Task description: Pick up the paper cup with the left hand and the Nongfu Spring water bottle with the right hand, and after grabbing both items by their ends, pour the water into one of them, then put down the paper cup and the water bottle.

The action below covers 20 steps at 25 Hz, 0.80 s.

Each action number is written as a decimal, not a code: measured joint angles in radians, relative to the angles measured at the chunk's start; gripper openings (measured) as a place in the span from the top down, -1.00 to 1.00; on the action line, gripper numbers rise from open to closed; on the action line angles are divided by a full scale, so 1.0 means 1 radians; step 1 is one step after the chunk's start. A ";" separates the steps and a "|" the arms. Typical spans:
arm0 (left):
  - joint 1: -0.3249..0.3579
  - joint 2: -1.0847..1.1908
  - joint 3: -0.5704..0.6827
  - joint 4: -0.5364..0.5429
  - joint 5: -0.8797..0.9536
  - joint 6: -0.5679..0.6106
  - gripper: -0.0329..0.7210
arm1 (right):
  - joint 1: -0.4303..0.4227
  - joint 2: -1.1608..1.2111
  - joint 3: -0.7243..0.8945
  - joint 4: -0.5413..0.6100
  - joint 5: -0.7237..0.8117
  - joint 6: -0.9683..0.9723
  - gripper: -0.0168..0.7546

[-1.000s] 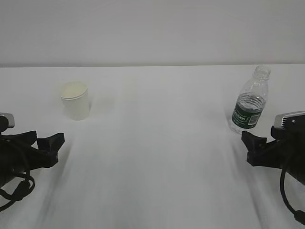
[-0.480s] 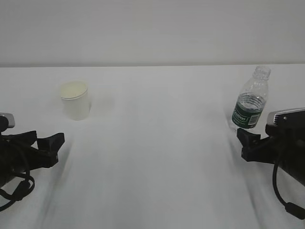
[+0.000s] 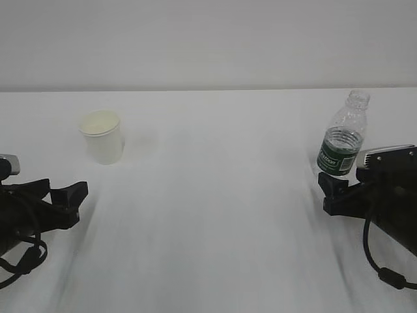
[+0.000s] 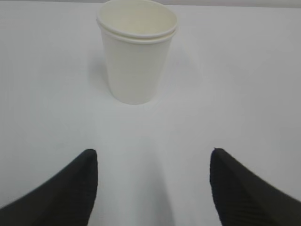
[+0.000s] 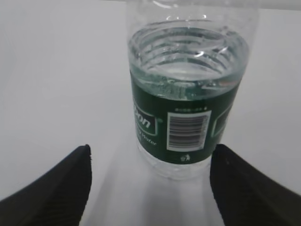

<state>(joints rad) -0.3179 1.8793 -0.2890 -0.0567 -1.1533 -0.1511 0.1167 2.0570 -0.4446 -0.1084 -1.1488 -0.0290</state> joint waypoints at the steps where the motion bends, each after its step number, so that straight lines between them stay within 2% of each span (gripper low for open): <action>1: 0.000 0.000 0.000 0.000 0.000 0.000 -0.51 | 0.000 0.005 -0.006 0.000 0.000 0.000 -0.57; 20: 0.000 0.000 -0.013 -0.001 0.000 0.006 -0.51 | 0.000 0.037 -0.092 0.032 0.000 0.000 -0.57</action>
<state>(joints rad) -0.3179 1.8793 -0.3018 -0.0580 -1.1533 -0.1454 0.1167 2.0938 -0.5368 -0.0761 -1.1488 -0.0290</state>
